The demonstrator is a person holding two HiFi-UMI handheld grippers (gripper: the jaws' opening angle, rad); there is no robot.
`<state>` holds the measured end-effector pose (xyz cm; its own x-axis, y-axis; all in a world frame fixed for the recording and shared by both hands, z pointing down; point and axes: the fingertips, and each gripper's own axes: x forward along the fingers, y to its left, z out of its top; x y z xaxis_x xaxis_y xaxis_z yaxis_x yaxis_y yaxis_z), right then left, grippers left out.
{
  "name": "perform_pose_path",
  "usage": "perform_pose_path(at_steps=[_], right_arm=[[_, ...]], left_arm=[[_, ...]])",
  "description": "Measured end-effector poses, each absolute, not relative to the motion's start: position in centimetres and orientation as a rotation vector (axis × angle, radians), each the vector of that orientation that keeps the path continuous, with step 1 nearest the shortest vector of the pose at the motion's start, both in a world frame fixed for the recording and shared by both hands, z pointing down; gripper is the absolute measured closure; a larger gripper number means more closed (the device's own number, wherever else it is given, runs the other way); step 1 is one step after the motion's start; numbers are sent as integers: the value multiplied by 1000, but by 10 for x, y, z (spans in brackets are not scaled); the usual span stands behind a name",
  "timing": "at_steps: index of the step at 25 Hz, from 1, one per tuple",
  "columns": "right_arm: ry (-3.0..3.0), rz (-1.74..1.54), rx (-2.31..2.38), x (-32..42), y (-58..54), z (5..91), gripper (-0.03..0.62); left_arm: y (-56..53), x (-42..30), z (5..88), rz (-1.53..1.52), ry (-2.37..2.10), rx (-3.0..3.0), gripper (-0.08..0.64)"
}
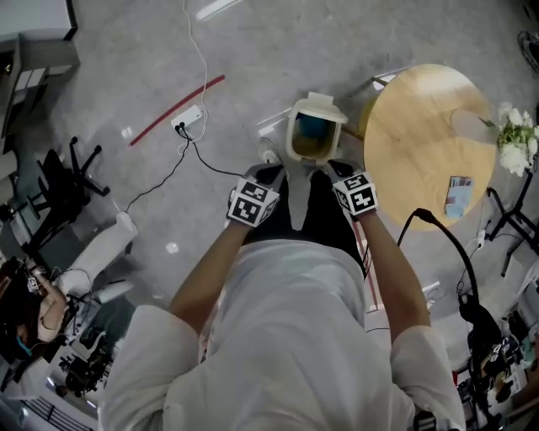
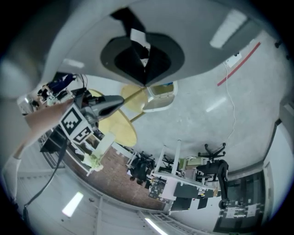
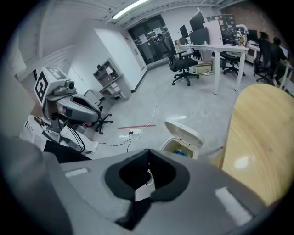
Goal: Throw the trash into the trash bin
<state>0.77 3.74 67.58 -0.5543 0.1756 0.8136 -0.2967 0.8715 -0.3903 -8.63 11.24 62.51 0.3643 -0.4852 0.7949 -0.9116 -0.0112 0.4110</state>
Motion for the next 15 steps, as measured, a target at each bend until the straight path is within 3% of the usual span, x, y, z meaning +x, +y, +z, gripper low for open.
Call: perform_pose_path(at_steps=[15], right_arm=[[-2122,669,189,31,48,625,591]], left_arm=[[113,-55,588,573,-1228,1741,554]])
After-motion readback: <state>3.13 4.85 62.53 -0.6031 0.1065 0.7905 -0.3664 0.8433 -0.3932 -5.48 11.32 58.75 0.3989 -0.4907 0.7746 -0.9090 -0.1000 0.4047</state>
